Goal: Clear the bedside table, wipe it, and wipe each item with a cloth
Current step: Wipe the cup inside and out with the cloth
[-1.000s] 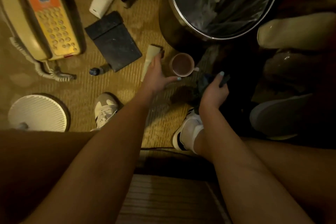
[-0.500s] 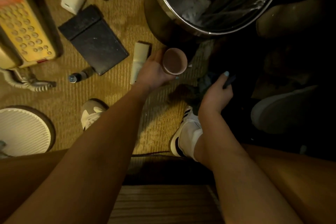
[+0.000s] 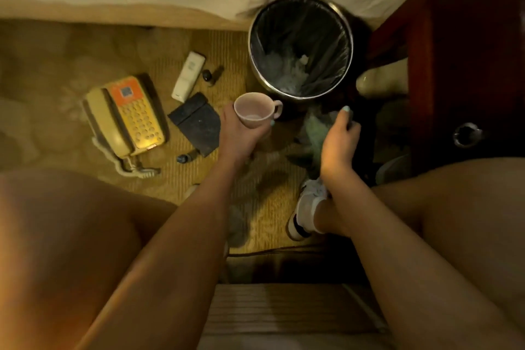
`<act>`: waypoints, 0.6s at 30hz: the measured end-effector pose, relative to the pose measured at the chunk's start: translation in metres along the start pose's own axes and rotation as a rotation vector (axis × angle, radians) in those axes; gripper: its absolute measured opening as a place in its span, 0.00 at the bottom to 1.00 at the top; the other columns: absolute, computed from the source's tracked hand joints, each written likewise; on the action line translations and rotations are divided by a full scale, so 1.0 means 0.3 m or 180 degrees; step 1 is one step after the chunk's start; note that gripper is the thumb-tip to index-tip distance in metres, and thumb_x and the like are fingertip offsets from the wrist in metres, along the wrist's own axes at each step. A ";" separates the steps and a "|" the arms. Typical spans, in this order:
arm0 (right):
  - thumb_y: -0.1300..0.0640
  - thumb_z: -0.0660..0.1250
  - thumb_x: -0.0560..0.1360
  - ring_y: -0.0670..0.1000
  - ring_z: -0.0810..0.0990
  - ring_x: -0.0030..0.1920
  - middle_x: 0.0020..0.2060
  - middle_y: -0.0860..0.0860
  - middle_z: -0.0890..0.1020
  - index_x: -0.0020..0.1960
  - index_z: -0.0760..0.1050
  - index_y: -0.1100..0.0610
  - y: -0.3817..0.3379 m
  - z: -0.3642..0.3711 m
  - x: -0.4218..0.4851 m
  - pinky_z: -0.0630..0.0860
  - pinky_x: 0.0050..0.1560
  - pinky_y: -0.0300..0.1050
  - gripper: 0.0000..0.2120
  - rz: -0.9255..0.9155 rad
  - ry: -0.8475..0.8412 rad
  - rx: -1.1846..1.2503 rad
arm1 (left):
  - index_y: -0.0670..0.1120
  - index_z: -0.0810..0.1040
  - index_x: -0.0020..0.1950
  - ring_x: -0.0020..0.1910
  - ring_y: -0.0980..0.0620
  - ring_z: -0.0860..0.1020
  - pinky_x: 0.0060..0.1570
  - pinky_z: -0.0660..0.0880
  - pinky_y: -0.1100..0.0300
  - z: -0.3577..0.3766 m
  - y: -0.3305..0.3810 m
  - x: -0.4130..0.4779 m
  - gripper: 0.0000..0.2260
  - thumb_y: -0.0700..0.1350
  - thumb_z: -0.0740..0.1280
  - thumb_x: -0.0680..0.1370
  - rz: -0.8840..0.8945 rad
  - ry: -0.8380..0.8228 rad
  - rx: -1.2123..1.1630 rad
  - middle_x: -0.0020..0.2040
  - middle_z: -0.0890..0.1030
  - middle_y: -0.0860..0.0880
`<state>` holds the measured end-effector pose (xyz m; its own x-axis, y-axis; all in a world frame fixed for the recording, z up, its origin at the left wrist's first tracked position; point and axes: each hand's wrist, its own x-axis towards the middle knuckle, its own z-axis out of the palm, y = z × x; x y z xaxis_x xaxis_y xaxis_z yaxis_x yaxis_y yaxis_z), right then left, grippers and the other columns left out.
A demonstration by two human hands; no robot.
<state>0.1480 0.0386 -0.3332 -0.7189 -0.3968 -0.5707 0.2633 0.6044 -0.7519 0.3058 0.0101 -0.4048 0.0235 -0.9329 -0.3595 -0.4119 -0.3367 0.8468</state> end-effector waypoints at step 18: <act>0.51 0.61 0.79 0.53 0.80 0.56 0.55 0.54 0.81 0.51 0.77 0.49 -0.572 -0.140 -0.340 0.76 0.60 0.54 0.07 -0.1337 -0.1983 0.0790 | 0.50 0.65 0.66 0.55 0.63 0.76 0.51 0.75 0.66 -0.405 0.620 -0.276 0.38 0.62 0.73 0.62 0.1143 -0.0479 -0.0441 0.57 0.75 0.57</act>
<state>0.1491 0.0044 -0.1323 -0.3166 -0.9157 -0.2474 0.2382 0.1757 -0.9552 0.3379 0.0090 -0.1698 -0.2371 -0.9685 -0.0761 -0.2427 -0.0168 0.9700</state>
